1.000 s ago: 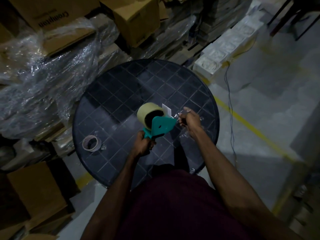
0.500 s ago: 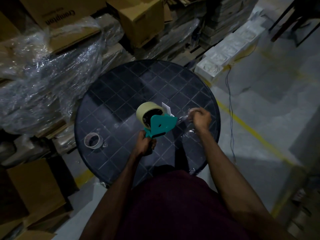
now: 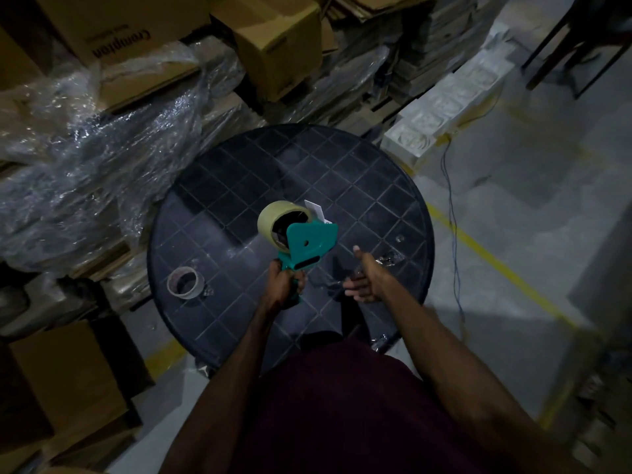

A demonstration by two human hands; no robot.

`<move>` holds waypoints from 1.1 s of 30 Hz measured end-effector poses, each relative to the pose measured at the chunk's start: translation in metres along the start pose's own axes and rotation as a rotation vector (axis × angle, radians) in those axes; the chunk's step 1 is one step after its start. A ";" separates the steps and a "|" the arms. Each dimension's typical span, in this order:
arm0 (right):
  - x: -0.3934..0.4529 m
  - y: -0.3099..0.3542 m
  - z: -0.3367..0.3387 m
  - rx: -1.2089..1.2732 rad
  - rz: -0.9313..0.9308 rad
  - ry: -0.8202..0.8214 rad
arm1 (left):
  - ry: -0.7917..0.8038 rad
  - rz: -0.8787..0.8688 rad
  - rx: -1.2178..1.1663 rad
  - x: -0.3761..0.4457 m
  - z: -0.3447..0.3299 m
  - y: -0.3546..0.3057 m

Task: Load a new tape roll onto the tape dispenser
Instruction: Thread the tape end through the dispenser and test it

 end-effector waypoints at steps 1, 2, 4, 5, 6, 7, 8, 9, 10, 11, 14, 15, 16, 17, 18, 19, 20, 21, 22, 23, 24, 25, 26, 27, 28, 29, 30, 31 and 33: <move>-0.003 -0.002 -0.004 -0.056 -0.015 -0.006 | -0.009 0.004 0.005 0.000 0.002 0.000; -0.004 -0.003 -0.006 -0.124 -0.028 -0.023 | -0.025 0.013 0.009 -0.001 0.004 0.000; -0.008 -0.003 -0.003 -0.290 -0.032 -0.094 | -0.060 0.036 -0.002 -0.003 0.010 0.001; -0.009 -0.003 0.000 -0.360 -0.035 -0.131 | -0.073 0.036 -0.003 -0.004 0.011 -0.001; -0.009 -0.005 0.002 -0.408 -0.051 -0.139 | -0.079 0.026 0.001 -0.004 0.013 -0.003; -0.008 -0.010 0.001 -0.438 -0.095 -0.096 | -0.088 0.020 0.008 -0.005 0.014 -0.006; -0.008 -0.017 -0.004 -0.461 -0.158 -0.002 | -0.102 0.019 0.010 -0.006 0.016 -0.007; -0.009 -0.024 -0.013 -0.453 -0.209 0.124 | -0.114 0.024 0.009 -0.006 0.018 -0.007; -0.010 -0.029 -0.025 -0.423 -0.237 0.250 | -0.121 0.024 0.007 -0.005 0.020 -0.006; -0.011 -0.029 -0.037 -0.363 -0.241 0.353 | -0.123 0.022 0.008 -0.004 0.022 -0.005; -0.007 -0.013 -0.064 -0.120 -0.143 0.445 | -0.104 0.014 0.004 -0.001 0.022 -0.006; -0.002 -0.003 -0.065 -0.018 -0.097 0.394 | -0.097 0.025 0.012 -0.001 0.019 -0.008; 0.005 0.006 -0.064 0.087 -0.049 0.331 | -0.084 0.032 0.017 -0.002 0.016 -0.008; 0.015 0.015 -0.060 0.183 0.006 0.276 | -0.066 0.036 0.033 -0.002 0.012 -0.009; 0.022 0.024 -0.054 0.244 0.065 0.216 | -0.050 0.028 0.051 -0.002 0.009 -0.009; 0.026 0.033 -0.046 0.289 0.124 0.159 | -0.039 0.020 0.075 -0.003 0.006 -0.010; 0.029 0.039 -0.035 0.307 0.176 0.083 | -0.034 0.009 0.099 -0.002 0.004 -0.009; 0.027 0.043 -0.022 0.318 0.225 0.009 | -0.022 0.004 0.123 -0.003 0.000 -0.011; 0.024 0.047 -0.007 0.309 0.267 -0.074 | 0.000 -0.011 0.144 -0.002 -0.005 -0.010; 0.021 0.050 0.008 0.301 0.314 -0.155 | 0.025 -0.018 0.177 -0.003 -0.010 -0.010; 0.016 0.051 0.021 0.278 0.341 -0.220 | 0.046 -0.018 0.200 -0.001 -0.015 -0.007; 0.016 0.051 0.032 0.267 0.365 -0.254 | 0.056 0.019 0.228 0.000 -0.020 -0.004; 0.016 0.051 0.040 0.255 0.376 -0.265 | 0.067 0.059 0.245 0.000 -0.024 0.001; 0.019 0.049 0.048 0.250 0.386 -0.268 | 0.082 0.102 0.285 0.001 -0.029 0.005; 0.020 0.047 0.055 0.227 0.394 -0.281 | 0.105 0.126 0.330 0.004 -0.034 0.009; 0.023 0.047 0.064 0.185 0.416 -0.305 | 0.133 0.152 0.388 0.007 -0.040 0.013; 0.024 0.047 0.074 0.131 0.438 -0.342 | 0.143 0.172 0.447 0.012 -0.042 0.019; 0.022 0.047 0.084 0.093 0.476 -0.387 | 0.148 0.186 0.499 0.016 -0.046 0.022; 0.015 0.047 0.099 0.063 0.502 -0.432 | 0.161 0.201 0.609 0.029 -0.052 0.031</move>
Point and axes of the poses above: each hand's wrist, its own x-axis towards the middle knuckle, its own z-axis out of the back of the hand, y = z × x, the point moved 9 cm from there along x, towards the middle knuckle, and after that the axes turned 11 degrees about y, right-handed, at the moved point
